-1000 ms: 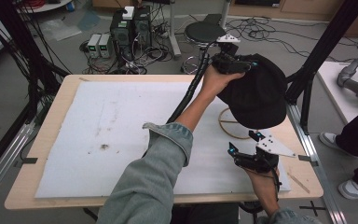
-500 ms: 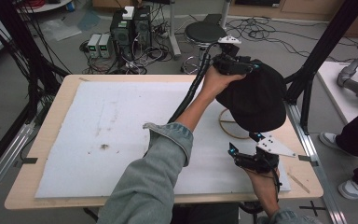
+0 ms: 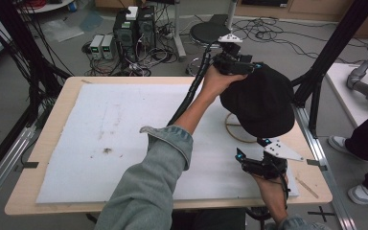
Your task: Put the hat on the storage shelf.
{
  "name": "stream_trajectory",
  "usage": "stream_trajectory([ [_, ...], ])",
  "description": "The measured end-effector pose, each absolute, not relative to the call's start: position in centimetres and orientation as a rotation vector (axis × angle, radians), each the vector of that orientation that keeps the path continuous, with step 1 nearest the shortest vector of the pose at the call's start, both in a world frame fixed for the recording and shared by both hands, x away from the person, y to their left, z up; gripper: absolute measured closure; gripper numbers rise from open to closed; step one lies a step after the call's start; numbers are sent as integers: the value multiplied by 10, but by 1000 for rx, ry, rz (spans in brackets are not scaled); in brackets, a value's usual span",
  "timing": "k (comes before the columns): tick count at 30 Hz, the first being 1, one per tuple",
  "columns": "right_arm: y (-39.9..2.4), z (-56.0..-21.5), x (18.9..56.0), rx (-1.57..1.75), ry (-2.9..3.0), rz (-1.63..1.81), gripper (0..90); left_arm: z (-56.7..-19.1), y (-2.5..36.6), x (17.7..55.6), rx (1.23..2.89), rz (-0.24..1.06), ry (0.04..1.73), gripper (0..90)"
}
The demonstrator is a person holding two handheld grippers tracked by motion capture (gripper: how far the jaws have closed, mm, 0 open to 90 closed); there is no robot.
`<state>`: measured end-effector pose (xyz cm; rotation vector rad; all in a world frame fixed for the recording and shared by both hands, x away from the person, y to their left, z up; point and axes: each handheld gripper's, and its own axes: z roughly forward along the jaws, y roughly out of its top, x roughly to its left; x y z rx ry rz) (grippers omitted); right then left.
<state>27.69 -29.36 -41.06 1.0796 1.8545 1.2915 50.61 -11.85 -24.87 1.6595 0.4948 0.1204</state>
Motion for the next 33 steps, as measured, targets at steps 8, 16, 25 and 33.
stream_trajectory([
  [8, -294, -419, 274, 1160, 1902, 1244, 137, -244, -102, 503, 1670, 153, 486, 405],
  [16, -291, -422, 272, 1151, 1931, 1228, 137, -249, -71, 498, 1689, 201, 502, 396],
  [25, -291, -422, 274, 1138, 1930, 1227, 137, -255, -36, 489, 1709, 250, 516, 379],
  [33, -289, -421, 275, 1126, 1933, 1229, 137, -267, 7, 470, 1741, 316, 523, 356],
])
